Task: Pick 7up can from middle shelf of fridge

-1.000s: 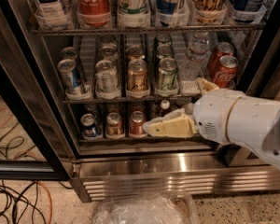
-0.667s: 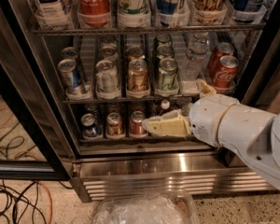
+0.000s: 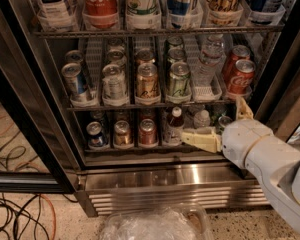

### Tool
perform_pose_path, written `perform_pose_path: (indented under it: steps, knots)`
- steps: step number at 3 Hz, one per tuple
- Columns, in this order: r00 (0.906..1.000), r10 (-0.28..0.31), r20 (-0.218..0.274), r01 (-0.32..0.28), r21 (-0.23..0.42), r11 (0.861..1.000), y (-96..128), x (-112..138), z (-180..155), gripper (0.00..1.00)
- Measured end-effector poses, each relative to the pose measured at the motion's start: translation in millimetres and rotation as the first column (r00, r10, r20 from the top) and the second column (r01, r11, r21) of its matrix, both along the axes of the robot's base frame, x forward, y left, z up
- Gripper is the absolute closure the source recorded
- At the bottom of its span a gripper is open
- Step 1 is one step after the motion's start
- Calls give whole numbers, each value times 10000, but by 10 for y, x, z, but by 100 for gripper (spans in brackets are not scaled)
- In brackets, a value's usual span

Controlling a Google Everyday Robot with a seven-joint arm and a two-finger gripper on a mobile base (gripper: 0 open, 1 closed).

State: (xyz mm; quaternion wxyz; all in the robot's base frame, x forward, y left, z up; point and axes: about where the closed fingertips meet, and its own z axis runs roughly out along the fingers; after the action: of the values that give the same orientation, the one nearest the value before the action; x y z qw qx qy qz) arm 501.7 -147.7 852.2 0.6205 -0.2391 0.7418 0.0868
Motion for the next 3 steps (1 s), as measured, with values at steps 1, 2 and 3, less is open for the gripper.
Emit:
perform_pose_path:
  steps: [1, 2, 3]
  knots:
    - [9989, 213, 420, -219, 142, 9997, 72, 11, -34, 0]
    - [9989, 214, 420, -220, 142, 9997, 72, 11, -33, 0]
    - [9973, 426, 595, -440, 241, 9987, 209, -6, -35, 0]
